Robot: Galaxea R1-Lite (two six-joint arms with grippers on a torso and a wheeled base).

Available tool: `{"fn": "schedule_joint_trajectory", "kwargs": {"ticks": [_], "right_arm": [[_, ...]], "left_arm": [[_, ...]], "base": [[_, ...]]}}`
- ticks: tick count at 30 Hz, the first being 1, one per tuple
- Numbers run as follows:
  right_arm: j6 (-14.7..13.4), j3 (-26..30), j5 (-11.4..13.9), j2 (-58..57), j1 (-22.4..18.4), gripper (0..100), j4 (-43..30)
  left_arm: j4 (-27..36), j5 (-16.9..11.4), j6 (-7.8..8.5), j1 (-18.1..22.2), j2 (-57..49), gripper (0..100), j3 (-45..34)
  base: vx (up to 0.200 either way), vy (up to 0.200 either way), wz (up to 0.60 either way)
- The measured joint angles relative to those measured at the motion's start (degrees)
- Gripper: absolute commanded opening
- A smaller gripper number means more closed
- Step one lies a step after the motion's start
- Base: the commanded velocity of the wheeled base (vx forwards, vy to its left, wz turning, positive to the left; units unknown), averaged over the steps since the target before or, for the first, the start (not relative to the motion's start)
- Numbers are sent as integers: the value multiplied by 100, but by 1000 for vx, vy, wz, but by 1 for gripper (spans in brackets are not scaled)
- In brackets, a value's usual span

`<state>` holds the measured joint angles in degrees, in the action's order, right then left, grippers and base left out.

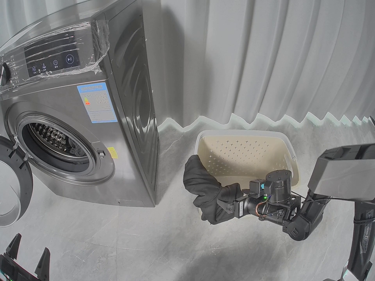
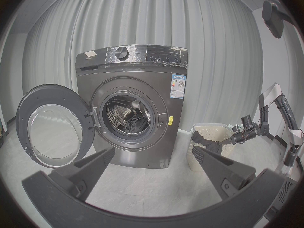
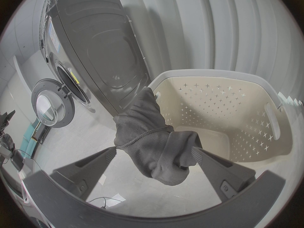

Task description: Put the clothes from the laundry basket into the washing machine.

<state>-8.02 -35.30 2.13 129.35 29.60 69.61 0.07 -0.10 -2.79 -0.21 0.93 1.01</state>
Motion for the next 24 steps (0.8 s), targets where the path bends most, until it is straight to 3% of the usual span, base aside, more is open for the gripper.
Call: {"fn": "schedule_joint_trajectory", "kwargs": {"ticks": [15,16,24], "right_arm": [[118,-639,13,667,66,100,10],[116,-660,10,689,66,0,7],[111,-711,7,775,69,0,100]], "left_arm": [[2,0,1,-1,0,100,0],[2,0,1,-4,0,100,0],[2,-1,0,0,0,100,0]], "base": [[0,0,0],[0,0,0],[0,0,0]]}}
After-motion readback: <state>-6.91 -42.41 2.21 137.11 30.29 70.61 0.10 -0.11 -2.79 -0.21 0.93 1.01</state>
